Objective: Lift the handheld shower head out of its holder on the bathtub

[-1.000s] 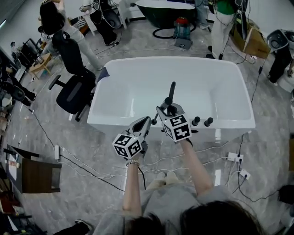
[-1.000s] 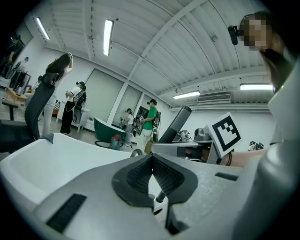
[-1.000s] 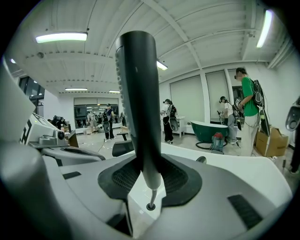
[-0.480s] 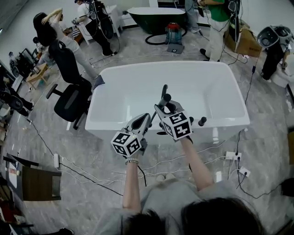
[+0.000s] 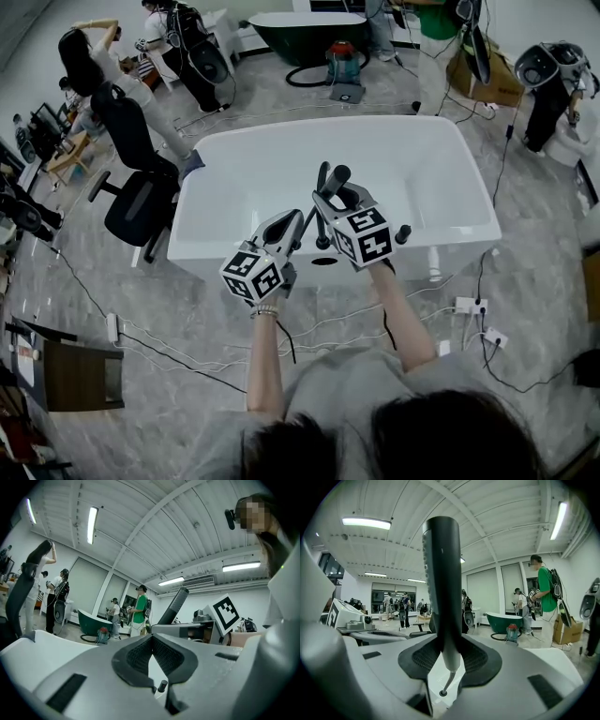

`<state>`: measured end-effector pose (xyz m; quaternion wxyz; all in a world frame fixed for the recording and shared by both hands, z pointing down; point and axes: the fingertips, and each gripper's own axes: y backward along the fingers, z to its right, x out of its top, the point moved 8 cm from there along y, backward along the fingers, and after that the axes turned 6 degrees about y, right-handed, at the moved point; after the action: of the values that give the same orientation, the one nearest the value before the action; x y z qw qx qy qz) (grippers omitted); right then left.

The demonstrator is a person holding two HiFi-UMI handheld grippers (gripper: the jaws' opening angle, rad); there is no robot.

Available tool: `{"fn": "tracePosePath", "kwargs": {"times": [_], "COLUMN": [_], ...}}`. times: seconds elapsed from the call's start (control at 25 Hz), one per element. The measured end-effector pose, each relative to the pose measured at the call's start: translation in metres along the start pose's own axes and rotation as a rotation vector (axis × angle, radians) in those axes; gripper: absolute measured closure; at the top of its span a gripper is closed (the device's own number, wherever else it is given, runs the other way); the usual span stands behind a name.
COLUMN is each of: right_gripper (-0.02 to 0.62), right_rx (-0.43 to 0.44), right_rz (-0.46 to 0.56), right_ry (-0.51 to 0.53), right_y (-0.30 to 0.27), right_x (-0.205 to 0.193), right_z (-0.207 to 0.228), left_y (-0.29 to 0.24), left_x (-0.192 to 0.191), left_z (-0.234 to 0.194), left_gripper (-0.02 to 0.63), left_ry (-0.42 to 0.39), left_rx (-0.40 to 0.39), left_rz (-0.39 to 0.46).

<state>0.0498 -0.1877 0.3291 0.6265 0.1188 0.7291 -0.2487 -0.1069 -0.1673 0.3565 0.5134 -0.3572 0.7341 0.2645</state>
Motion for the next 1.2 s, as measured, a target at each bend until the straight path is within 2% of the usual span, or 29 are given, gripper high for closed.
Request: {"fn": "tracePosePath", "kwargs": {"times": [0.4,1.2], "right_gripper": [0.463,0.463], "right_rx": [-0.022,-0.020], "right_rz": [0.031,0.049], "right_ry": [0.004,-0.002], "right_y": [0.021,0.022], "right_x": [0.013,0.016], "right_z": [0.007,-0.003], "left_y": [-0.010,-0.003], "left_x": [0.009,0.013], "left_z": [0.018,0.019], "left_gripper": [0.601,0.601], "left_ry": [-0.026,-0.046], "left_rx": [-0.033,-0.025], "left_rz": [0.009,0.016]}}
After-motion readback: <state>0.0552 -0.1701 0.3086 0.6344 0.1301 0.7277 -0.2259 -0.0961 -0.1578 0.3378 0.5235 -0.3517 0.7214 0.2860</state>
